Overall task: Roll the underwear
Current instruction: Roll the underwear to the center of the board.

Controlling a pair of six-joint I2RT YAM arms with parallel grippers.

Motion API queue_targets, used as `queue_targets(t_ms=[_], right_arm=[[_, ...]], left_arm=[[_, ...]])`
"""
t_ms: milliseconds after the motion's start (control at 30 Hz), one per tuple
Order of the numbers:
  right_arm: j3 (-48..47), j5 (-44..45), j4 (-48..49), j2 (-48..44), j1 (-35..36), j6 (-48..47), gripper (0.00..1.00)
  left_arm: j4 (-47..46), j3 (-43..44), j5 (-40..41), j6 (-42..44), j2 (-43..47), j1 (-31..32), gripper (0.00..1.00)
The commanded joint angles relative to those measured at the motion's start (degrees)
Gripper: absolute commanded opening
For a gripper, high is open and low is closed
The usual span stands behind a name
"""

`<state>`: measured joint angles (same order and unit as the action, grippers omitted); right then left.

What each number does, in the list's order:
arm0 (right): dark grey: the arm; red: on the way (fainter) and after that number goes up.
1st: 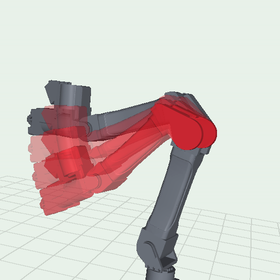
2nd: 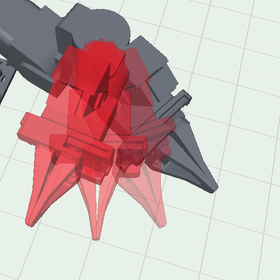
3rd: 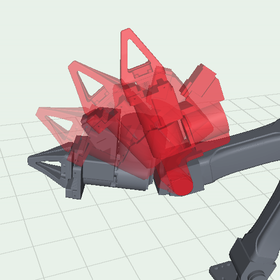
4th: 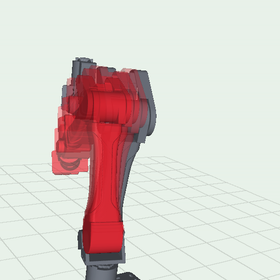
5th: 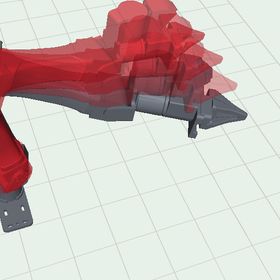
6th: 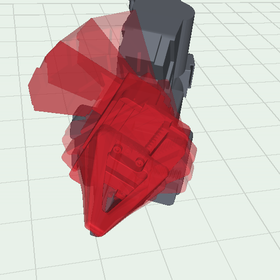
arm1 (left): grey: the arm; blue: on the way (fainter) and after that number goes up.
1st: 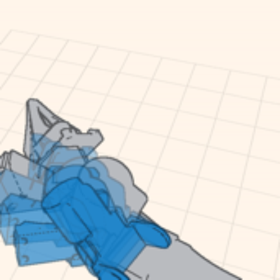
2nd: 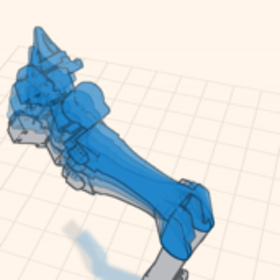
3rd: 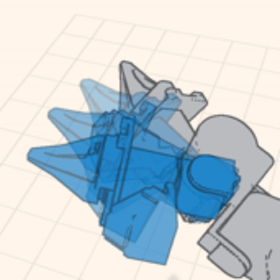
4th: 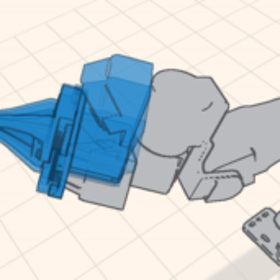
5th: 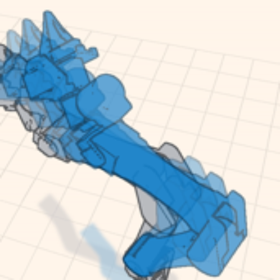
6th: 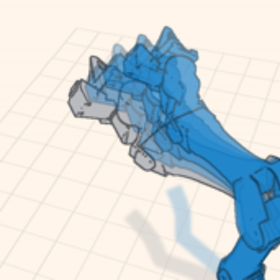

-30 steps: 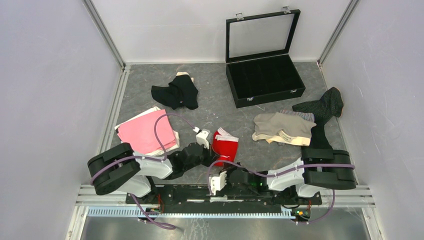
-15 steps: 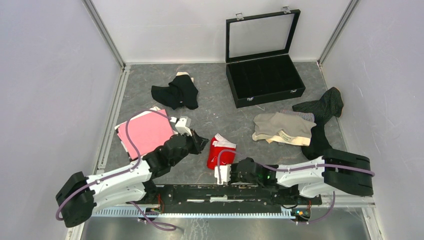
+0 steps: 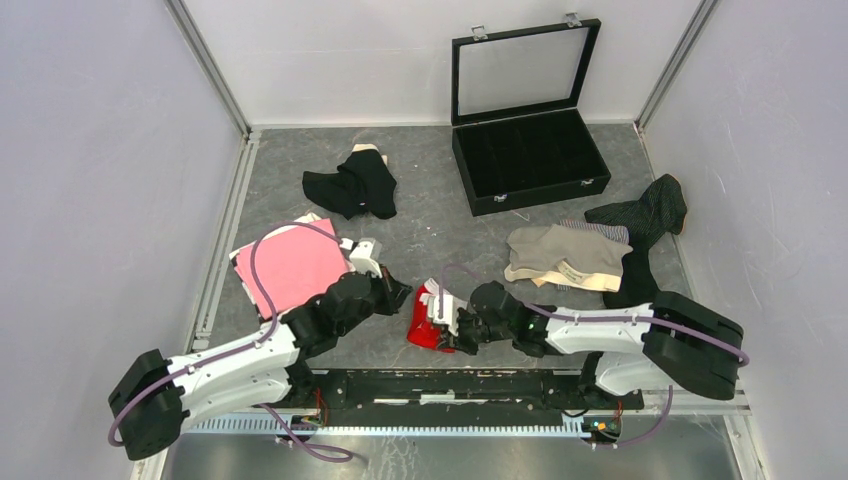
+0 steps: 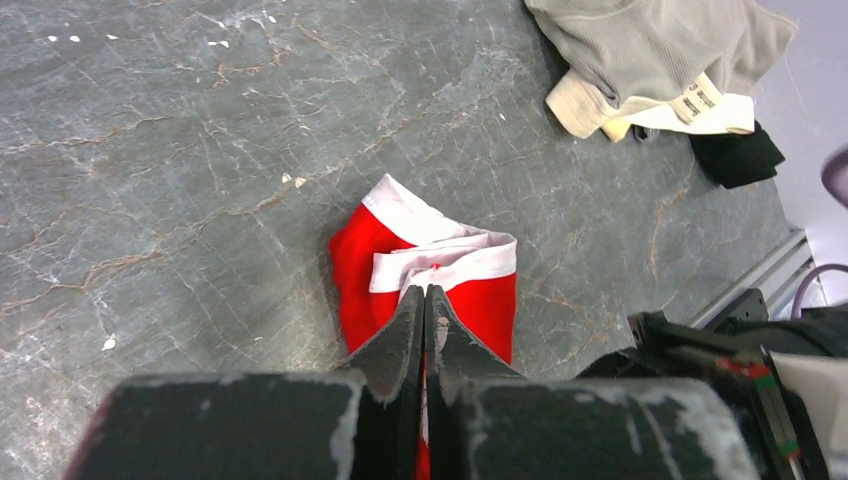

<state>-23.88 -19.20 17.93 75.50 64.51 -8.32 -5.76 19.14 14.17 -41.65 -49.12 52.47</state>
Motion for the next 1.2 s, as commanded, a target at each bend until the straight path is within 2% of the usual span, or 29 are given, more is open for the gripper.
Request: queue_targets(t_ms=[0,167,367,500,767,1167], right_arm=[[-1.0,-11.1,0.6,1.2,-3.2,5.8,0.00],[-2.1,-14.2,-0.2,4.0,-5.4,7.3,0.00],[-2.0,-15.0,0.0,4.9,-6.8,7.9,0.00],[-2.1,-15.4,-0.7,4.8,-7.8,7.9,0.00],[-2.2,-17.5,-0.9,4.8,-9.8,8.2,0.00],[-2.9,-26.4,2.2,9.6,-16.5,17.4,0.00]], left_arm=[[-3.4,-0.6,-5.0,4.1,0.3,-0.1,0.02],[-9.5,-0.5,-19.0,7.9,-4.6,-0.1,0.02],[-14.0,-1.1,-26.5,8.1,-13.5,0.1,0.02],[-14.0,-2.1,-27.4,7.5,-17.0,0.2,0.02],[-9.1,-3.7,-25.3,7.7,-14.6,0.2,0.02],[-7.6,-2.7,-23.7,8.6,-18.9,0.2,0.02]])
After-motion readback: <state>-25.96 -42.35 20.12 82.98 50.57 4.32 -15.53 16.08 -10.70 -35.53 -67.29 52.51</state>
